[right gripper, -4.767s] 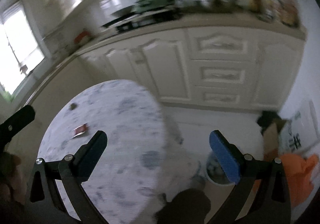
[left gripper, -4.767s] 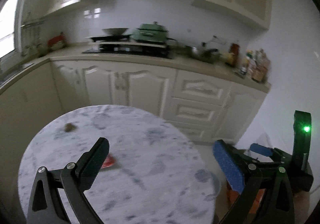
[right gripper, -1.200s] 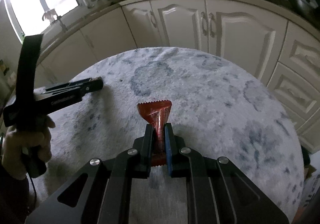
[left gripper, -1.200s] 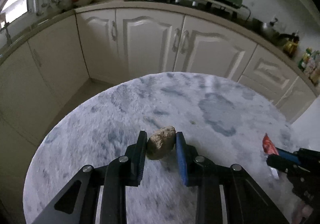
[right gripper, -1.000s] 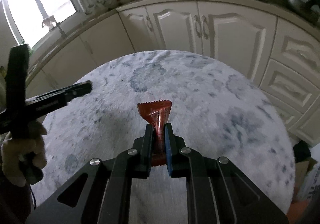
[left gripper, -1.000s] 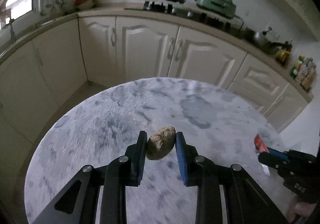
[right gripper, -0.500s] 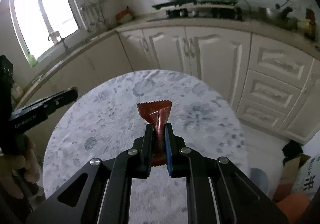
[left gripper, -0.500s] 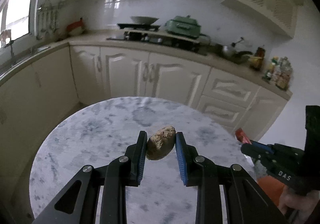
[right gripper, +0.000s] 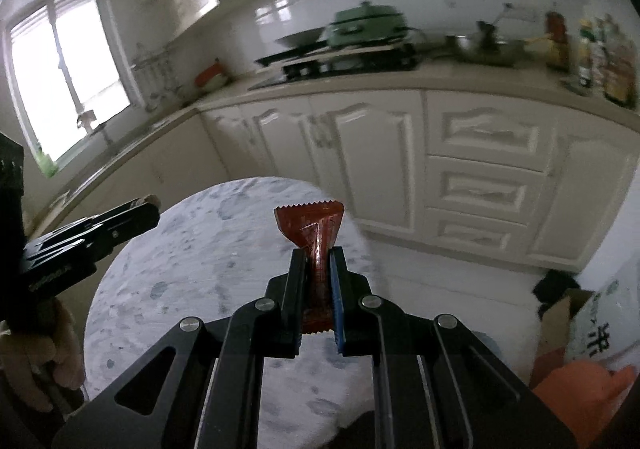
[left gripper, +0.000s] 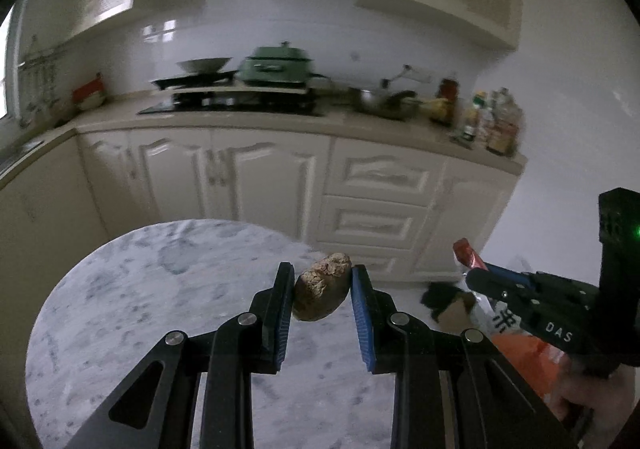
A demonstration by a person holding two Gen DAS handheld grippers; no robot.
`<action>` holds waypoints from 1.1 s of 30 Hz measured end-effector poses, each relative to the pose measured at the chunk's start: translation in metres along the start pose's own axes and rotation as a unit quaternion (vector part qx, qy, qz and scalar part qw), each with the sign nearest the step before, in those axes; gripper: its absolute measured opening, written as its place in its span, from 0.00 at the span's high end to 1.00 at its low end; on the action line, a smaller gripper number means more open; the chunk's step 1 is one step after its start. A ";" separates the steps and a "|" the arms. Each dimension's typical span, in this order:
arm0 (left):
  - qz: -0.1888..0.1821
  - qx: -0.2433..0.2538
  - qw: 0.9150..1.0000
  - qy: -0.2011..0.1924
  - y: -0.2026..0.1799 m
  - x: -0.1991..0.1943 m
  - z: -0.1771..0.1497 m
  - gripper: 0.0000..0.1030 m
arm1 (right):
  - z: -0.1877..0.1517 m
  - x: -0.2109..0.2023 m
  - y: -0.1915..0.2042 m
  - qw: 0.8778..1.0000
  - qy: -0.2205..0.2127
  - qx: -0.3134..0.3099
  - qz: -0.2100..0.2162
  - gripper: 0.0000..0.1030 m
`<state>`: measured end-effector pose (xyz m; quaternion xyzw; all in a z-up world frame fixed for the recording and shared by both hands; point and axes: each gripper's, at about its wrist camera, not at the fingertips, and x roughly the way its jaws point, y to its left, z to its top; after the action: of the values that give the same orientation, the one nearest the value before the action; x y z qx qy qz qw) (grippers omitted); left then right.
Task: Collect trash
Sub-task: 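Carry both items to the blue bin and release them inside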
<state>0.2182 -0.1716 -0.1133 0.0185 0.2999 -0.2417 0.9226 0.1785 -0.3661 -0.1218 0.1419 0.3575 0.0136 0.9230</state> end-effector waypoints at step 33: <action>-0.094 0.124 0.949 0.273 -0.210 0.361 0.024 0.39 | -0.092 0.078 -0.290 0.959 0.113 0.246 -0.086 0.66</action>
<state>0.3886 -0.5180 -0.2734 0.1701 0.5079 -0.3486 0.7691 0.1532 -0.6113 -0.3169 0.3308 0.4628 -0.1383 0.8107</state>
